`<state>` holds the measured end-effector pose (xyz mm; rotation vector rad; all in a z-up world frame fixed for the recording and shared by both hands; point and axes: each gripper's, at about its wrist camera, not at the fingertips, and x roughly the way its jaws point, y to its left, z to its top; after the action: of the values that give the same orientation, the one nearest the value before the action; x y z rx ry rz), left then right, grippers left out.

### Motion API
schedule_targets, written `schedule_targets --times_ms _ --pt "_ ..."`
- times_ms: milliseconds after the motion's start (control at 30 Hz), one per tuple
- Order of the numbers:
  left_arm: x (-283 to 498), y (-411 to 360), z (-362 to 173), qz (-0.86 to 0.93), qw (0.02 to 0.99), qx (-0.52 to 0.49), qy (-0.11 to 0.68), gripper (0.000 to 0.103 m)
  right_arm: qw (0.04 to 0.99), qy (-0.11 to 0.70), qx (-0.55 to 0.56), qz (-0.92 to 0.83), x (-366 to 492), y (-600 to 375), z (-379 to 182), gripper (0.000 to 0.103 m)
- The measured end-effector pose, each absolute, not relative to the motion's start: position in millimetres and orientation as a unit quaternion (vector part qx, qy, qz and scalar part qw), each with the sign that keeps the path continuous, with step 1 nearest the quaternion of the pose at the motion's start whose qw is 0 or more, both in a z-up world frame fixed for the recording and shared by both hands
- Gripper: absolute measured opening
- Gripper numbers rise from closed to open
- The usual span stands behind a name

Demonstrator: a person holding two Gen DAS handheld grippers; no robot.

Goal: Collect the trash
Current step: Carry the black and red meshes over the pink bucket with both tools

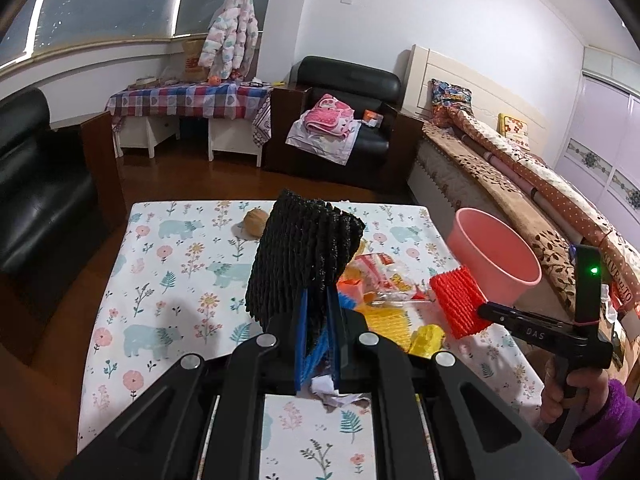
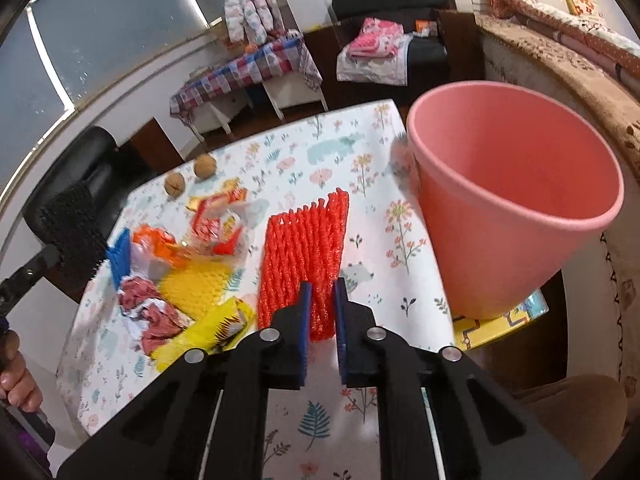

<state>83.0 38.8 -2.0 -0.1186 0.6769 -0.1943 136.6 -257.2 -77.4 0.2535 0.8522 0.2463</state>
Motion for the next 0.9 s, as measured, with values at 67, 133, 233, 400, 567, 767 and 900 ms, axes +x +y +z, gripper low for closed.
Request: schedule_targets --times_ms 67,133,233,400,567,767,900 --pt "85 34 2 -0.099 0.937 -0.056 0.331 0.008 0.900 0.398 0.130 0.121 133 -262 -70 0.012" --pt "87 27 6 -0.106 0.936 -0.053 0.330 0.008 0.904 0.387 0.136 0.122 129 -267 -63 0.012" --pt "91 14 14 -0.118 0.936 -0.049 0.328 0.008 0.911 0.368 0.146 0.117 125 -278 -52 0.012" --pt "103 -17 28 -0.151 0.932 -0.044 0.327 0.008 0.922 0.342 0.157 0.092 121 -306 -34 0.012" --pt "119 -64 43 -0.195 0.927 -0.024 0.319 0.008 0.932 0.321 0.161 0.053 121 -341 -22 0.012" --pt "146 -132 54 -0.257 0.912 -0.013 0.318 0.008 0.939 0.308 0.156 0.000 128 -377 -18 0.012" --pt "167 -179 52 -0.291 0.902 0.000 0.319 0.008 0.940 0.305 0.147 -0.027 134 -391 -20 0.012"
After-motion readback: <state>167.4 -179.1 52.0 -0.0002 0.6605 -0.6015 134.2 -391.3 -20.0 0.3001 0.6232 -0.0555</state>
